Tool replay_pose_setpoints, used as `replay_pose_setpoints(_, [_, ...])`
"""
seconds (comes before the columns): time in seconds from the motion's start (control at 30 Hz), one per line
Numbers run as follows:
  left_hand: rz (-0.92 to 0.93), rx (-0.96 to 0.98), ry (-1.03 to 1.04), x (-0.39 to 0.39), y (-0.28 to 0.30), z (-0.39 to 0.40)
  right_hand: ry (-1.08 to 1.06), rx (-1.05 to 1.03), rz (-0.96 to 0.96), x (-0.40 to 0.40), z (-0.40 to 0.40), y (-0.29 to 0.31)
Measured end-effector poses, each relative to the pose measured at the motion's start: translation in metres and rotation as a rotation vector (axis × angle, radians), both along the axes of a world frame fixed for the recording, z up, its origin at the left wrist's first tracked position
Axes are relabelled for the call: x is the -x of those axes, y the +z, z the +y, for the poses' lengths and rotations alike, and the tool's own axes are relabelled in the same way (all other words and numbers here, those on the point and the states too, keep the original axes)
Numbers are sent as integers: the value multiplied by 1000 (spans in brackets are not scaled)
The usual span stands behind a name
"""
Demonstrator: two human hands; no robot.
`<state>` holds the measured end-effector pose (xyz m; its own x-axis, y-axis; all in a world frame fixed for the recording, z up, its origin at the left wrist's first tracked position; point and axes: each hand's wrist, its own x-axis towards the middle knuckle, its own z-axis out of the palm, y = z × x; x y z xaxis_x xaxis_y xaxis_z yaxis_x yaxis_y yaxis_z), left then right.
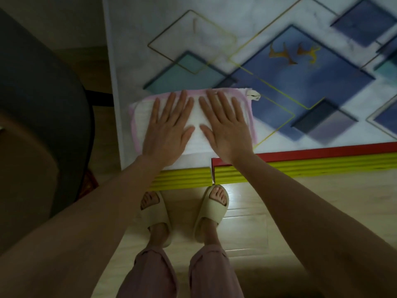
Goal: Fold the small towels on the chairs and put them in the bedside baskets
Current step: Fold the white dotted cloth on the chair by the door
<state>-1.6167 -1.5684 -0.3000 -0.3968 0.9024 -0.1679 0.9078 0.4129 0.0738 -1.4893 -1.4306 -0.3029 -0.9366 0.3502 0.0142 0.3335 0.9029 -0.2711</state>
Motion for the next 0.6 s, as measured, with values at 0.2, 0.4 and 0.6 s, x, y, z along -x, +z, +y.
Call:
replay_pose_setpoints(0.2, [-16,96,247,17,8,-12,-346,-96,-141,2,6,2])
replay_pose_setpoints(0.4, [-234,-61,757,18,40,-31,-854,204,-207,9,15,35])
replay_pose_setpoints(0.6, [-493,-8,1083,28,54,-27,-1093,710,-155,27,17,59])
